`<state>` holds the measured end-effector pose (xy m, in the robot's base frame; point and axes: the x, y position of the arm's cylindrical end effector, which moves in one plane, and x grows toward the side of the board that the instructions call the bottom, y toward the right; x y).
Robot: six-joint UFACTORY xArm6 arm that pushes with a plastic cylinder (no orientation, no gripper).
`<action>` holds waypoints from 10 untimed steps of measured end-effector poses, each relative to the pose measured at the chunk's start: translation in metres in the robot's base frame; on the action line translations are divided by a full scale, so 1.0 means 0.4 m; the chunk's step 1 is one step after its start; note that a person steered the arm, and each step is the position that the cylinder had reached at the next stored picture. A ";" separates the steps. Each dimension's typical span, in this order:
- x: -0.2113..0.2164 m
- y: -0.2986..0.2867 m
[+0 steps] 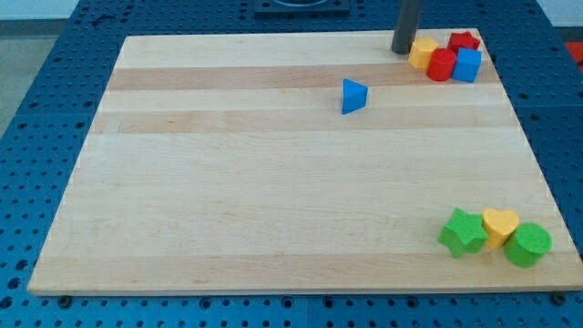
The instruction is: Slide the blue triangle to the top center
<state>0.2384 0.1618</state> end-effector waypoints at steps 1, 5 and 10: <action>0.000 0.031; 0.015 -0.034; 0.101 -0.188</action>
<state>0.2788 0.0865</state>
